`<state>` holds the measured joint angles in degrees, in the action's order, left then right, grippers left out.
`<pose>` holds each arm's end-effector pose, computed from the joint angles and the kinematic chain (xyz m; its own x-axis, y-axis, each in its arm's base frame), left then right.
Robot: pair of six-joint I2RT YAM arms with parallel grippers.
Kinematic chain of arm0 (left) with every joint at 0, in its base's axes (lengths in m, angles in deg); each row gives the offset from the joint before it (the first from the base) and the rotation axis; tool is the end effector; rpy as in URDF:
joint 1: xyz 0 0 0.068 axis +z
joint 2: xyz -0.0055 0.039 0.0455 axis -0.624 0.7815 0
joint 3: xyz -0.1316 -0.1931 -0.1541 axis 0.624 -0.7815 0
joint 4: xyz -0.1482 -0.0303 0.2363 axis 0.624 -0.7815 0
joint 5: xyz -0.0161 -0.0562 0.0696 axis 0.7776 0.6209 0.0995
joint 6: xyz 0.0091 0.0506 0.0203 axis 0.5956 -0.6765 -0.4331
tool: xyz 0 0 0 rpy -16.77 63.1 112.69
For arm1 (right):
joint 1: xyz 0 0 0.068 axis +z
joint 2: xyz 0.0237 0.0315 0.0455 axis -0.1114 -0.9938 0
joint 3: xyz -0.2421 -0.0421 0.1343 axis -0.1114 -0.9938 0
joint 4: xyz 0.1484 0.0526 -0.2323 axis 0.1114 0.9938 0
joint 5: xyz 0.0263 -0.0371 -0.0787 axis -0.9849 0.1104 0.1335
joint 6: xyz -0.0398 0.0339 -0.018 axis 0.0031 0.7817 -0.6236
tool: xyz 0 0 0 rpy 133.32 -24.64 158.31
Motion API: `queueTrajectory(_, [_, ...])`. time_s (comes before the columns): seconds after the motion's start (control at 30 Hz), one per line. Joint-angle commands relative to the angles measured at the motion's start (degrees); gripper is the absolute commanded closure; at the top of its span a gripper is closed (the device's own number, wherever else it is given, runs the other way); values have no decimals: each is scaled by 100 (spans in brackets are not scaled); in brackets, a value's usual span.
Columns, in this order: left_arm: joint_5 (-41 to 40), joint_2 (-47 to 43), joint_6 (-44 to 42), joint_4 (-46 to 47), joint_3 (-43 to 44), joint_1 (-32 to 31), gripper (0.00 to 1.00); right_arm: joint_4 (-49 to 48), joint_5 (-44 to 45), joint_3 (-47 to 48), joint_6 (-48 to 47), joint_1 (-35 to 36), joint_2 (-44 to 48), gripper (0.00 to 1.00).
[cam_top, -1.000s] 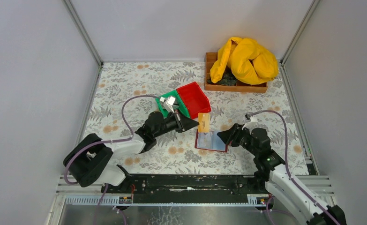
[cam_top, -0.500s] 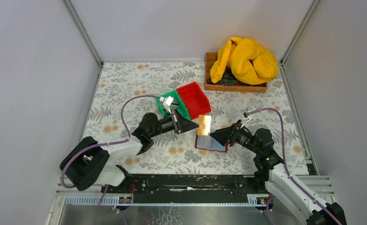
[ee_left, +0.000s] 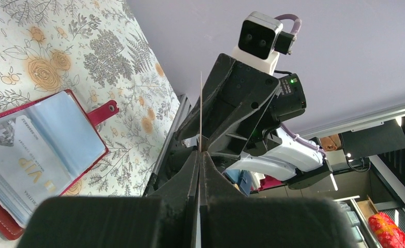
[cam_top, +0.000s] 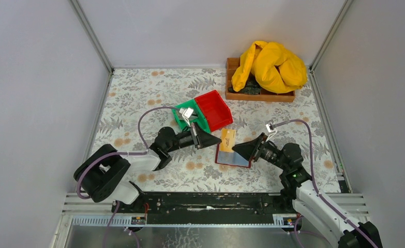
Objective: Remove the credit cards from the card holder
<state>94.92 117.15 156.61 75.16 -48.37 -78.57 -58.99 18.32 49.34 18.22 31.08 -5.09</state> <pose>0.2025 -0.1947 0.1973 -0.8510 -0.3312 -0.4076 0.4103 0.0654 -0.9096 0.1420 0.0876 0.2108 -0.4798 0.3825 -0.7896 -0.6949 0.3837 0.6082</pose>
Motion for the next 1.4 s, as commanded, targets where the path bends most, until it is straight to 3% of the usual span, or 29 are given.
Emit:
queueTrajectory(0.0, [-2, 94, 32, 559, -39, -52, 100, -428, -250, -10, 145, -15, 112, 63])
queueTrajectory(0.17, [-31, 253, 18, 583, 83, -102, 100, -254, -400, -35, 140, -23, 320, 70])
queueTrajectory(0.3, [-36, 458, 64, 722, 179, -157, 100, -199, -468, -104, 178, -14, 480, 87])
queueTrajectory(0.5, [32, 742, 266, 1094, 289, -206, 100, -75, -543, -188, 154, -23, 609, 100])
queueTrajectory(0.83, [90, 711, 236, 1087, 276, -227, 100, 361, -507, -76, -115, -15, 617, 100])
queueTrajectory(1.13, [275, 568, -154, 641, 416, -227, 75, 1102, -726, 166, -385, -18, 1043, 100])
queueTrajectory(1.37, [482, 576, -237, 648, 512, -223, 68, 1194, -892, 163, -414, -14, 1058, 100])
